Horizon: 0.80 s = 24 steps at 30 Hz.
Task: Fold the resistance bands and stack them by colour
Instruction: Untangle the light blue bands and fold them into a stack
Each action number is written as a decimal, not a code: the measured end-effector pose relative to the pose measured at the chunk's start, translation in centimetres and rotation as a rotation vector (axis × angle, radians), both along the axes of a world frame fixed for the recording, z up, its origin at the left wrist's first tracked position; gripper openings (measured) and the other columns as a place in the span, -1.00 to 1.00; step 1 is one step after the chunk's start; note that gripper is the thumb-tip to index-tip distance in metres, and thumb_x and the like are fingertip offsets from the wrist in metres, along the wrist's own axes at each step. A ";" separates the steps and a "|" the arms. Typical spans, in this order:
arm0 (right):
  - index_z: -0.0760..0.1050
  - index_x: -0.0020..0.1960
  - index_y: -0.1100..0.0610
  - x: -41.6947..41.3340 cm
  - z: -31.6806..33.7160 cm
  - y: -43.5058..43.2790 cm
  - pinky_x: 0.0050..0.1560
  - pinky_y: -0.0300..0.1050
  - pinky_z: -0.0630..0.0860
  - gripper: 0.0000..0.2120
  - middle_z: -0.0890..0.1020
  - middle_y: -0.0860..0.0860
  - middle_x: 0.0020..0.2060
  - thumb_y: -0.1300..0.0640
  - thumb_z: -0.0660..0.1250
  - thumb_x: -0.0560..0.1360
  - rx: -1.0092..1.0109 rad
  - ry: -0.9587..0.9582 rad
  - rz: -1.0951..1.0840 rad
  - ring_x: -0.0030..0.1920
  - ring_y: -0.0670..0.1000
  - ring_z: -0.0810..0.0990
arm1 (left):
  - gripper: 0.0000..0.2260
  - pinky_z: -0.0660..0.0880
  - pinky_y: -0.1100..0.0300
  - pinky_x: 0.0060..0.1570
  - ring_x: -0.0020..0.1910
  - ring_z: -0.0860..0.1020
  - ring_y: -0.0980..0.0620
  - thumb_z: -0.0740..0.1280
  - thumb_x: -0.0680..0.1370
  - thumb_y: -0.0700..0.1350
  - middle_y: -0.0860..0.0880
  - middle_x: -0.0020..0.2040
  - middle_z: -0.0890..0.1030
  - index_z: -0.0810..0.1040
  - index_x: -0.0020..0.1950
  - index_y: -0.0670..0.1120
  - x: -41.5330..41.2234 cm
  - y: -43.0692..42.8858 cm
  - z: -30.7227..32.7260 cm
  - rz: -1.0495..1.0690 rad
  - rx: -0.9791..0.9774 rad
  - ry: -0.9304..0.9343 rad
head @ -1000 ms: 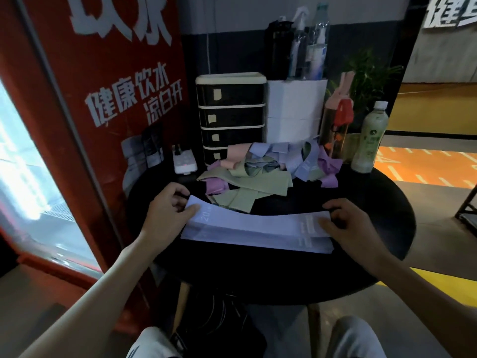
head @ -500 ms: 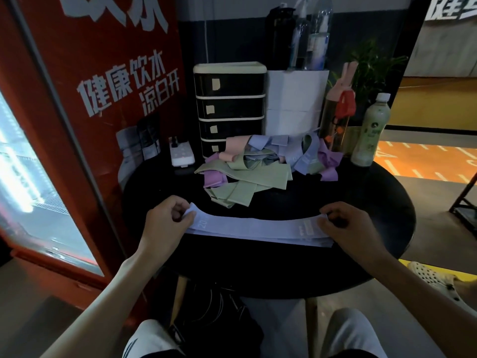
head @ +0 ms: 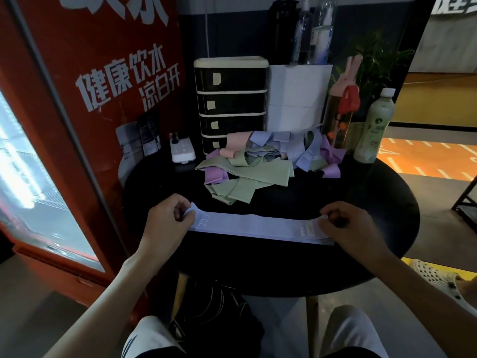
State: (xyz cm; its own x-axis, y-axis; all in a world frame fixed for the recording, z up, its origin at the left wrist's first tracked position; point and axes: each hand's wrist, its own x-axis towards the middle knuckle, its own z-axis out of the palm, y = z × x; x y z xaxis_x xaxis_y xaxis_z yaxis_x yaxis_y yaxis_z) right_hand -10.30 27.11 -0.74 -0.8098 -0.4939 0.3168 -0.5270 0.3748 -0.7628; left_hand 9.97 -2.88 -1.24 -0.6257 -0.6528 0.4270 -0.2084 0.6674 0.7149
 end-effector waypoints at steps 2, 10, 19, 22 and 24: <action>0.60 -0.02 0.05 0.0 0.0 0.0 -0.28 -0.51 0.39 -0.87 0.60 -0.10 -0.21 0.22 0.44 0.47 0.051 0.024 -0.016 -0.24 -0.21 0.55 | -0.82 0.35 0.46 -0.27 -0.31 0.44 0.14 0.44 0.48 -0.26 -0.01 -0.25 0.51 0.51 -0.20 -0.02 -0.1 -0.2 0.0 -0.004 -0.052 -0.025; 0.57 -0.01 -0.04 -0.1 -0.1 0.0 -0.18 -0.37 0.32 -0.88 0.54 -0.12 -0.12 0.10 0.43 0.47 0.217 0.107 -0.032 -0.14 -0.20 0.50 | -0.86 0.42 0.19 0.04 -0.04 0.49 0.00 0.45 0.46 -0.21 0.03 -0.03 0.49 0.55 -0.13 0.01 -0.3 -0.6 -0.2 0.002 -0.214 -0.095; 0.56 -0.04 -0.06 -0.4 -0.4 0.0 -0.18 -0.35 0.33 -0.89 0.53 -0.11 -0.13 0.09 0.44 0.46 0.237 0.109 -0.018 -0.13 -0.17 0.51 | -0.66 0.48 -0.08 0.08 0.03 0.54 0.02 0.22 0.46 0.22 0.11 -0.03 0.57 0.60 -0.01 0.02 -6.2 5.7 2.5 -0.359 -0.327 -0.183; 0.57 -0.06 -0.06 -0.7 -0.5 -0.1 -0.14 -0.27 0.38 -0.90 0.56 -0.09 -0.14 0.10 0.43 0.46 0.203 0.082 -0.022 -0.14 -0.14 0.54 | -0.69 0.47 -0.06 0.10 0.03 0.52 0.00 0.28 0.49 0.21 0.05 -0.01 0.56 0.60 0.04 0.02 -8.3 6.7 1.8 -0.460 -0.326 -0.298; 0.60 -0.08 -0.02 -0.9 -0.3 -0.3 -0.14 -0.30 0.42 -0.95 0.60 -0.09 -0.16 0.10 0.43 0.46 0.166 0.049 -0.024 -0.14 -0.13 0.56 | -0.72 0.47 -0.06 0.09 -0.01 0.52 0.01 0.29 0.51 0.21 0.06 -0.03 0.56 0.61 0.01 0.04 -8.8 6.6 0.8 -0.477 -0.323 -0.313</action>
State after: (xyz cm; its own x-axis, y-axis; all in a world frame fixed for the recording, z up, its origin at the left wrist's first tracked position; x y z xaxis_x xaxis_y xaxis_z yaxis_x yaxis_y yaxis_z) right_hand -11.23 26.80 -1.06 -0.8074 -0.5235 0.2721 -0.5516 0.5062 -0.6629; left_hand 1.17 3.67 -0.41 -0.9414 -0.1420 0.3060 -0.0015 0.9089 0.4170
